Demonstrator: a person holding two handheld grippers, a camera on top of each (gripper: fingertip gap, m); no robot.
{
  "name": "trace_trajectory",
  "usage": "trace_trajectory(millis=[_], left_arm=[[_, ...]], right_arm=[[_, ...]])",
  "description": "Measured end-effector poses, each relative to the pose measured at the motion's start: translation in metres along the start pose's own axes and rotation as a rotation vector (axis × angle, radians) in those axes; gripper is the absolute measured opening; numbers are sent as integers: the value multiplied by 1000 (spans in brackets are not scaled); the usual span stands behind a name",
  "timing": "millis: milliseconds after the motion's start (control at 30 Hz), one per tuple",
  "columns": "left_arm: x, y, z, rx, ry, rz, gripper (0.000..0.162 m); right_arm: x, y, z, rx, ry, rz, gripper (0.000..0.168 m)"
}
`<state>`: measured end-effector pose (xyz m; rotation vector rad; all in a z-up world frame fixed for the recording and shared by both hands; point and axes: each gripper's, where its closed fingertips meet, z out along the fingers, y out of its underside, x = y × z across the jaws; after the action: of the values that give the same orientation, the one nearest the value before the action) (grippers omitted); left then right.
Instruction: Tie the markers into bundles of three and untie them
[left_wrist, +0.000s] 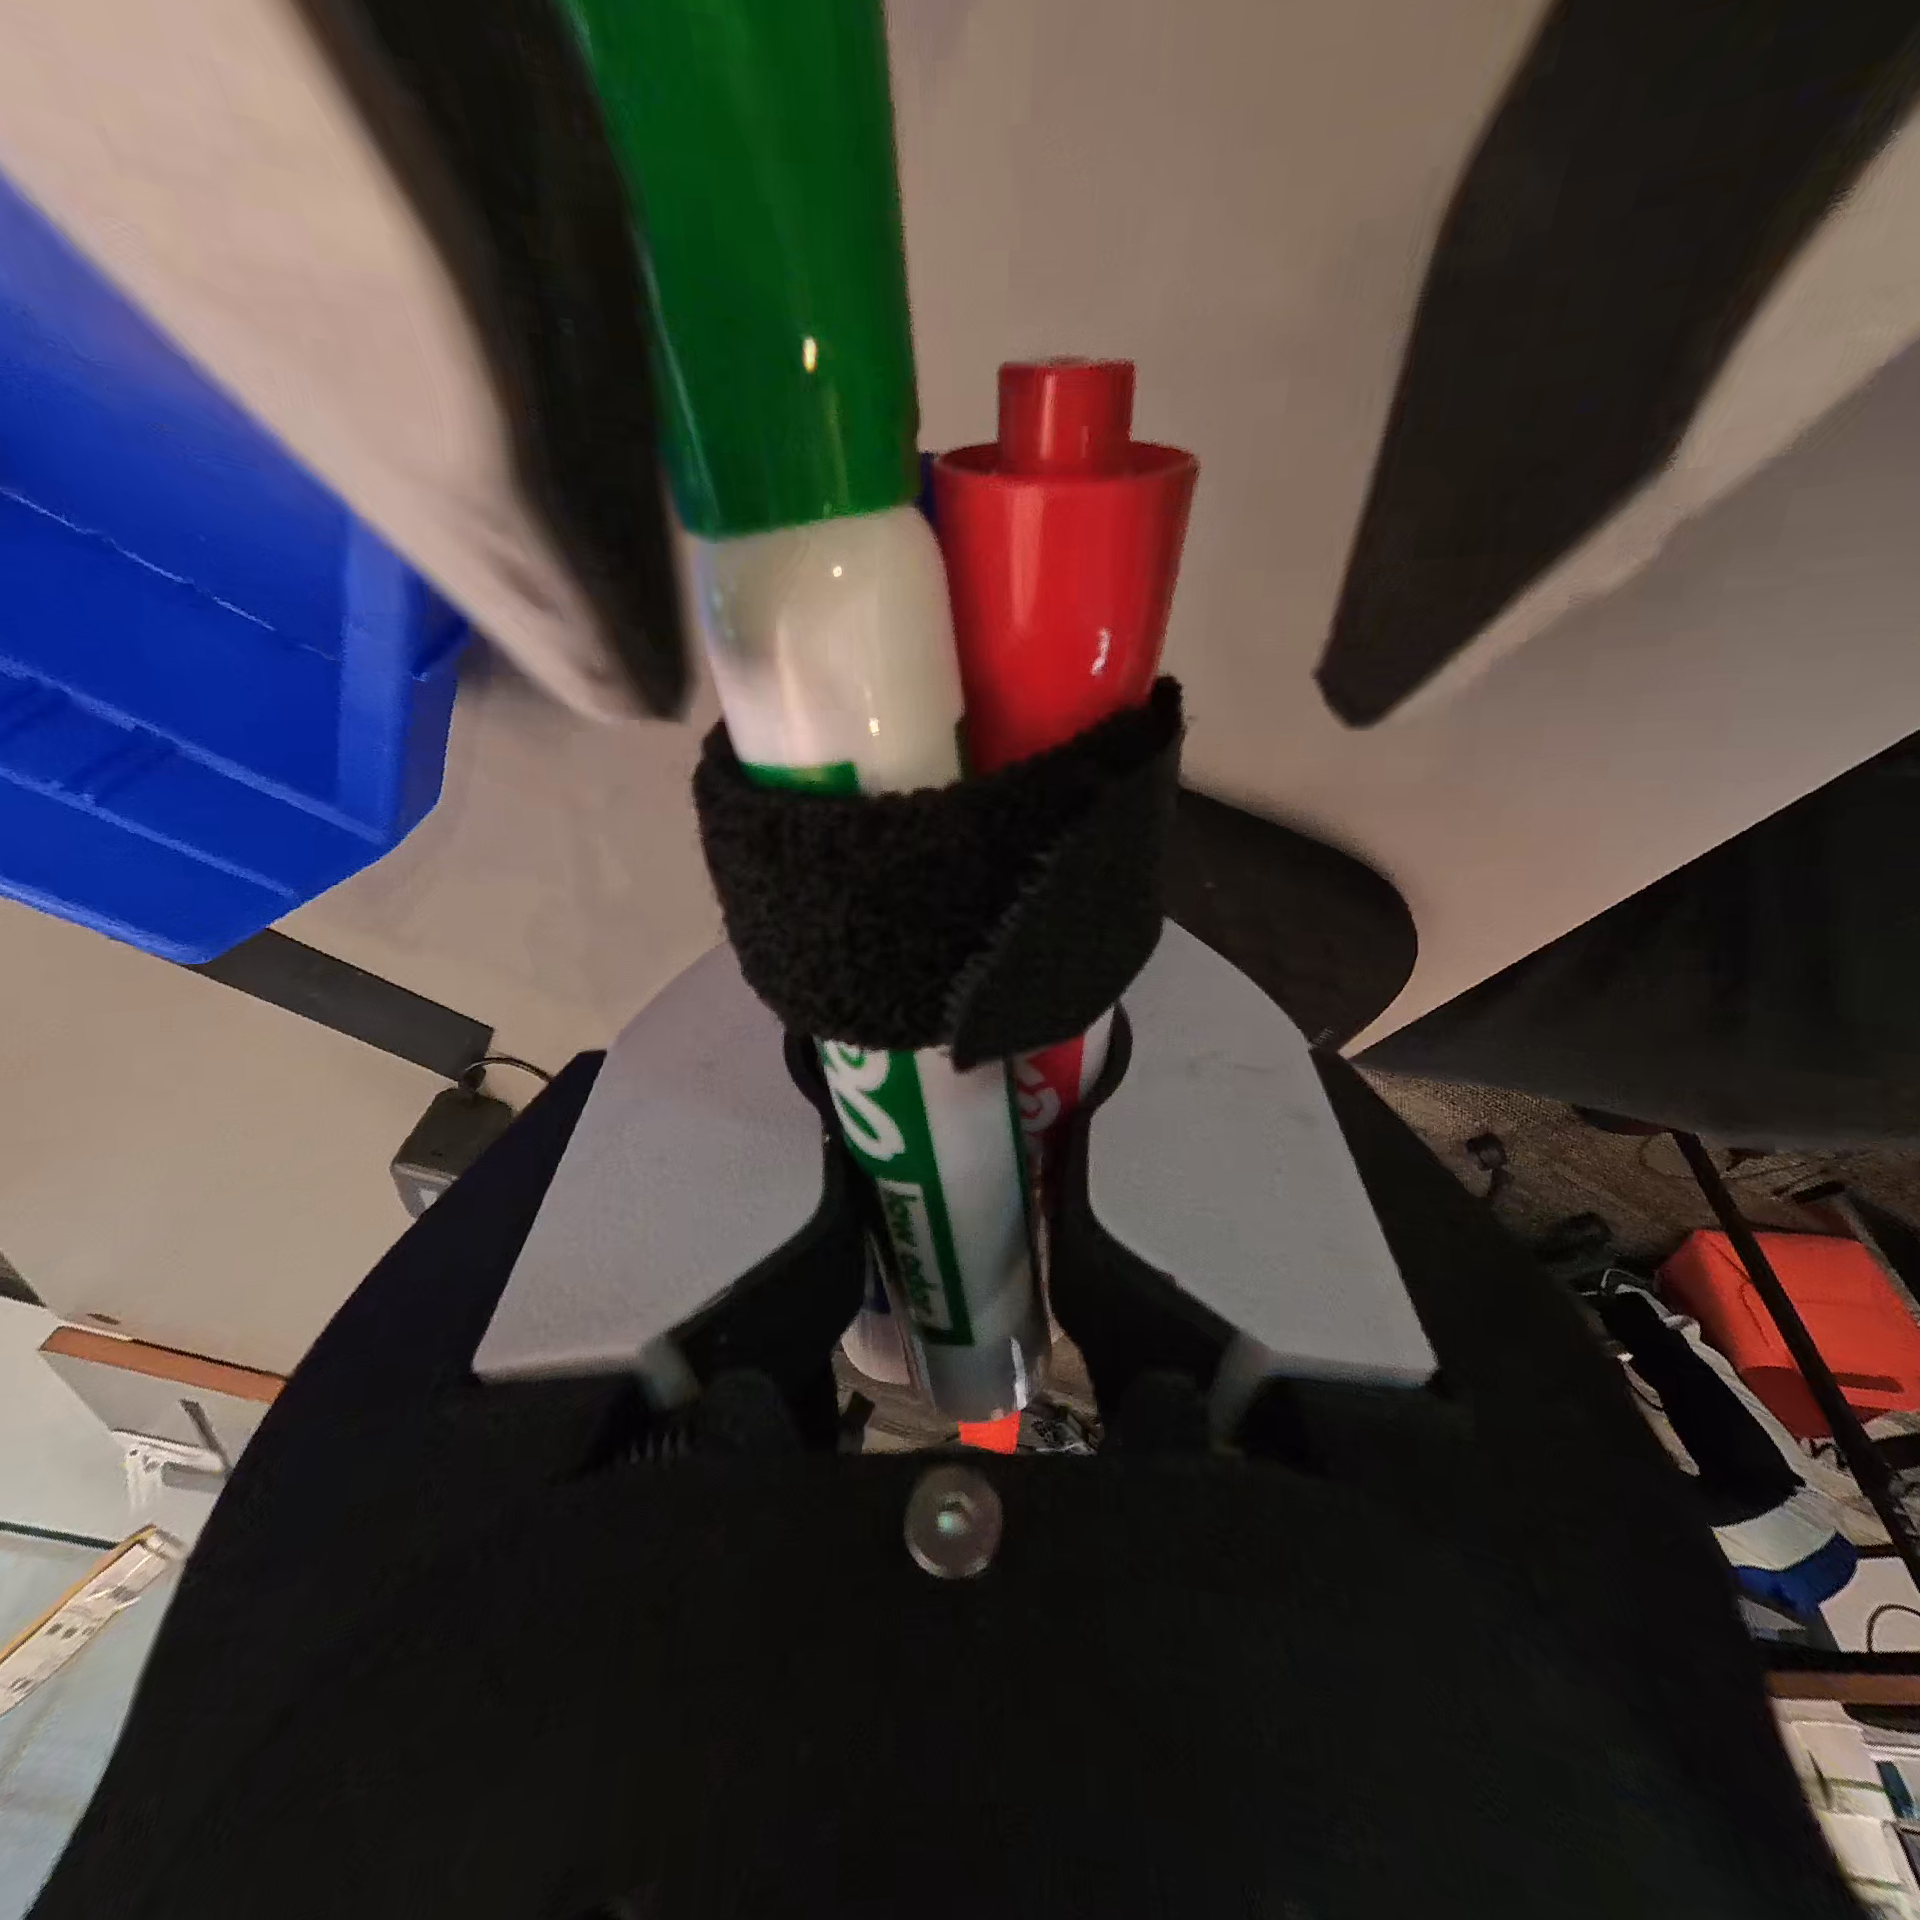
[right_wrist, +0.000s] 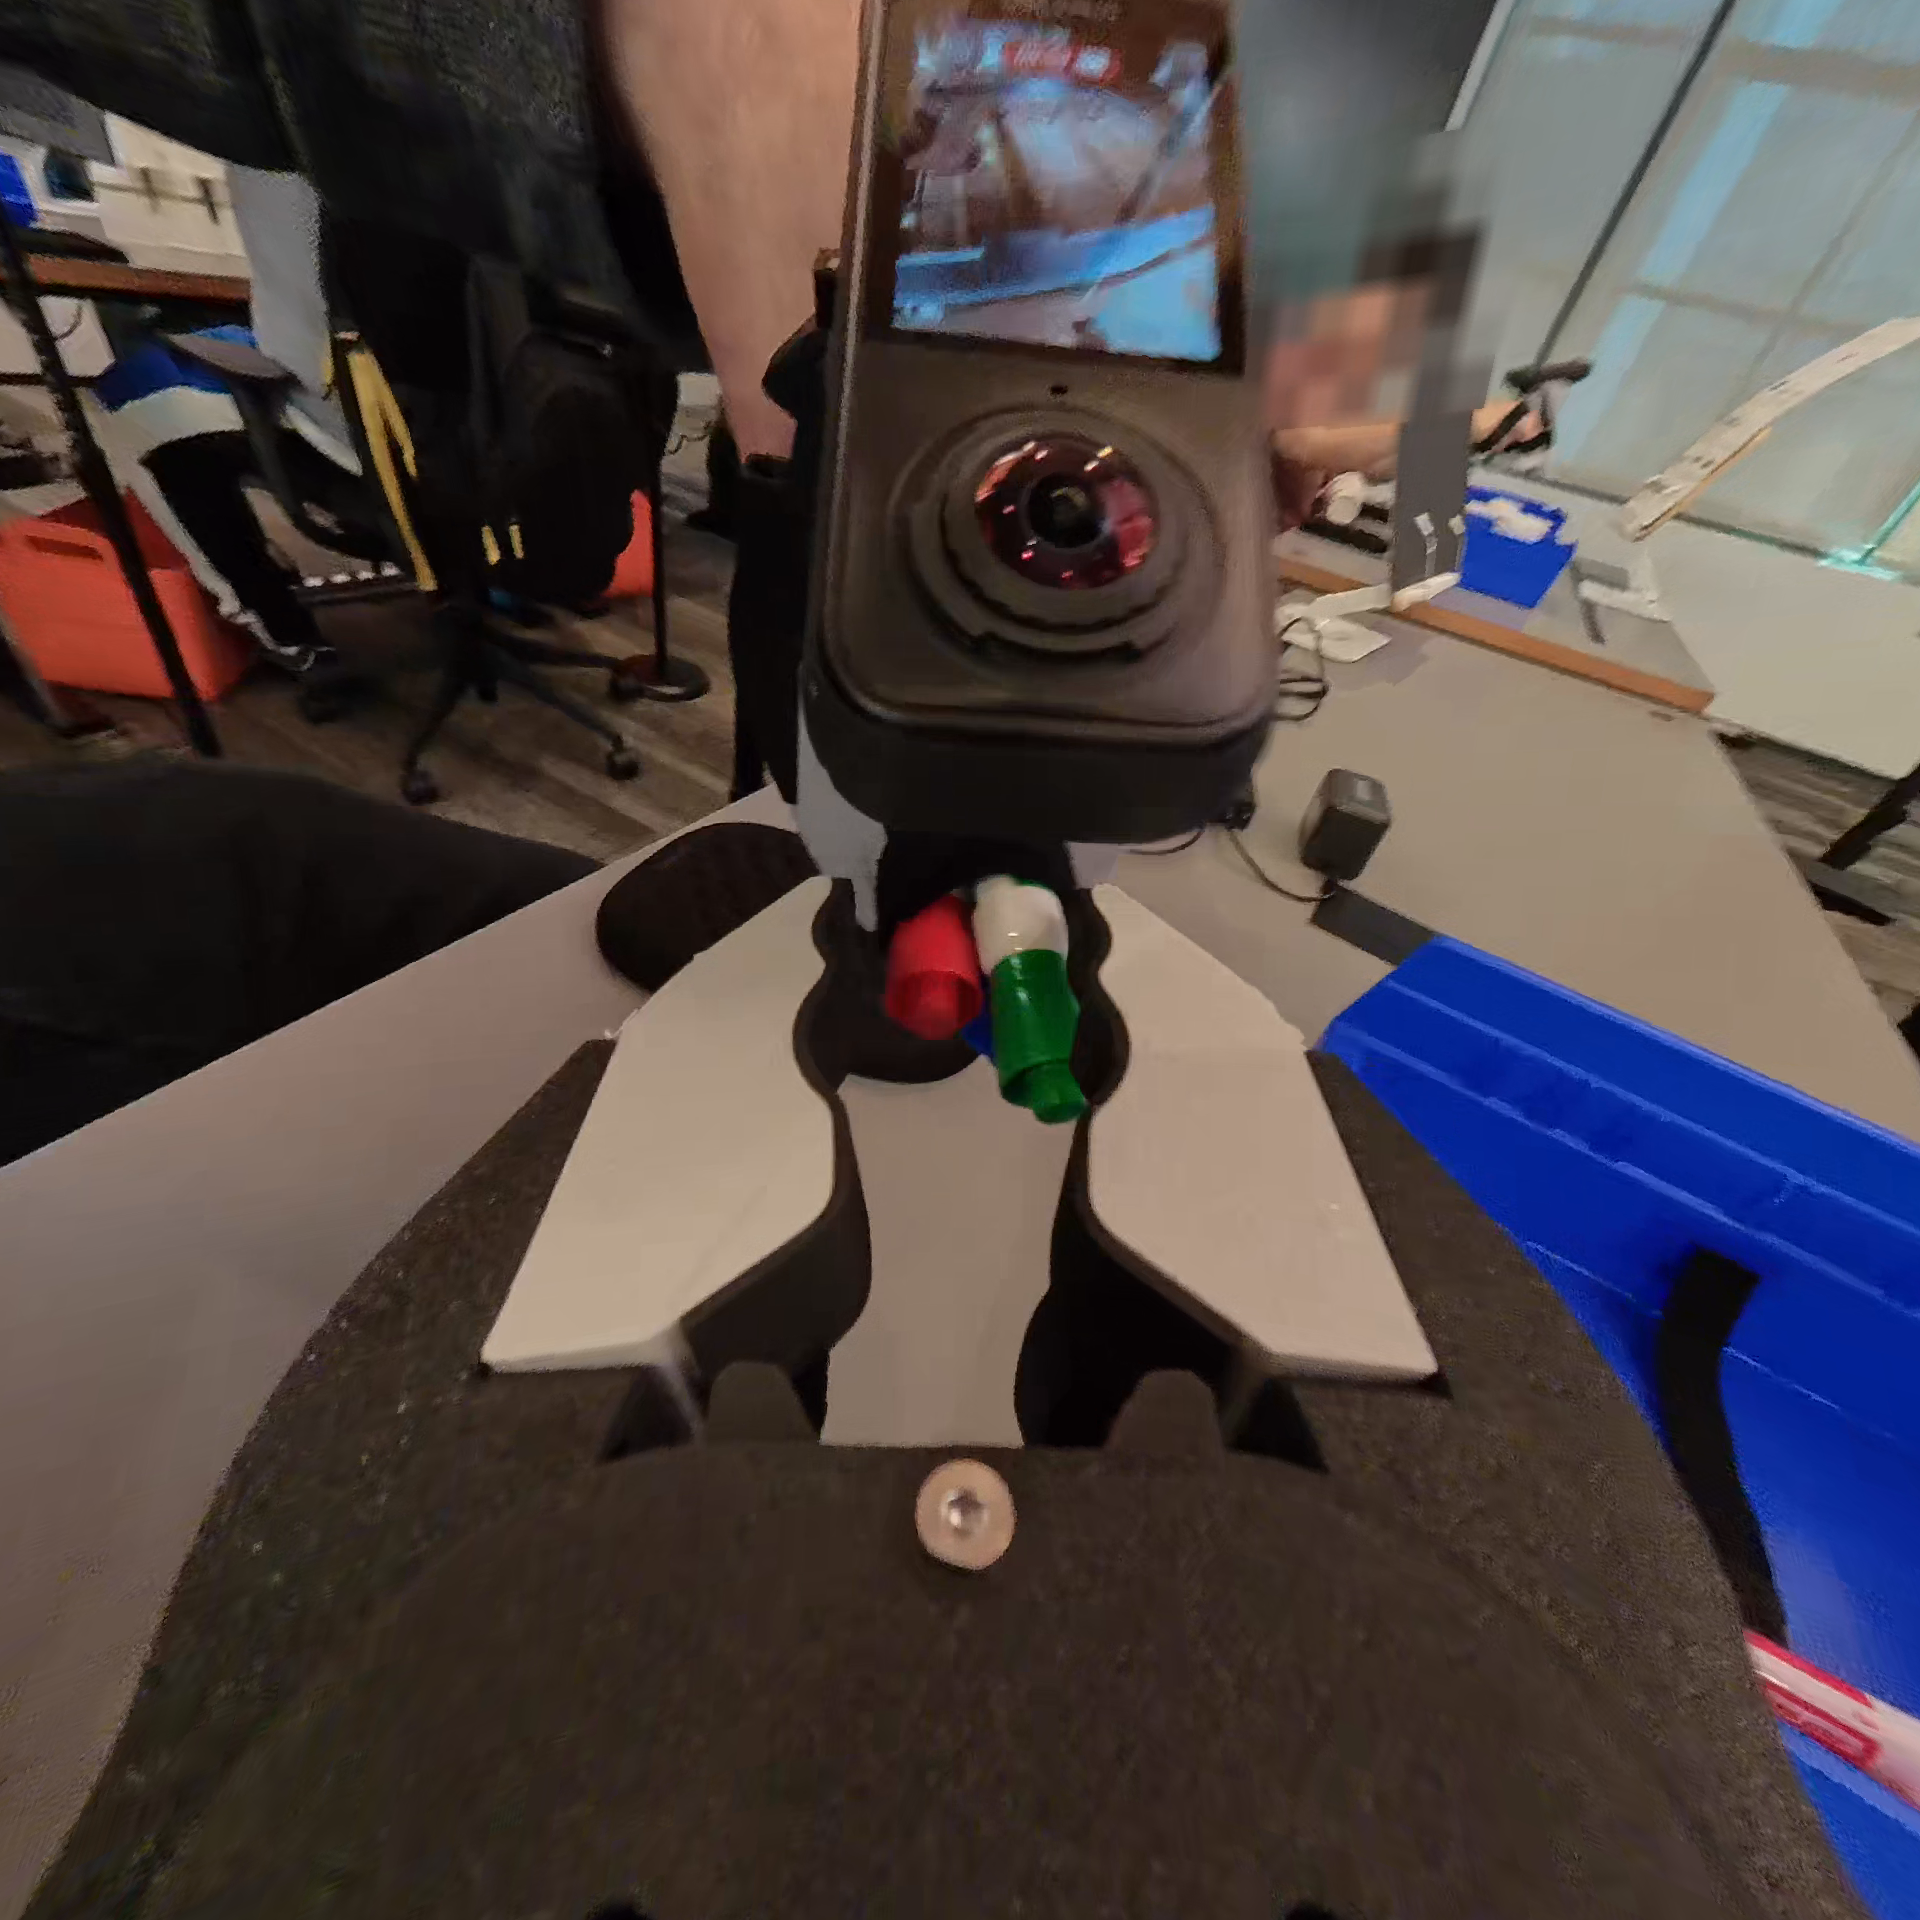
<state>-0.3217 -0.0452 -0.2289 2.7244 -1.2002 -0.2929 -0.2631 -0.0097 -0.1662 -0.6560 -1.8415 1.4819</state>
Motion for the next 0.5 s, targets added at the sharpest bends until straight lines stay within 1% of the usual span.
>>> trace_trajectory(millis=[100, 200, 267, 433, 500], left_arm=[[2, -4, 0, 5, 1, 6, 42], [5, -6, 1, -8, 2, 16, 42], [6, -7, 1, -17, -1, 16, 42], [6, -12, 2, -24, -8, 29, 41], [8, -16, 2, -9, 4, 28, 41]], right_arm=[[0, 6, 5, -39, 27, -19, 36], [-1, 3, 6, -23, 28, -13, 36], [-2, 6, 8, -49, 34, -32, 35], [-3, 8, 12, -55, 43, -36, 34], [-4, 7, 14, -46, 41, -18, 36]])
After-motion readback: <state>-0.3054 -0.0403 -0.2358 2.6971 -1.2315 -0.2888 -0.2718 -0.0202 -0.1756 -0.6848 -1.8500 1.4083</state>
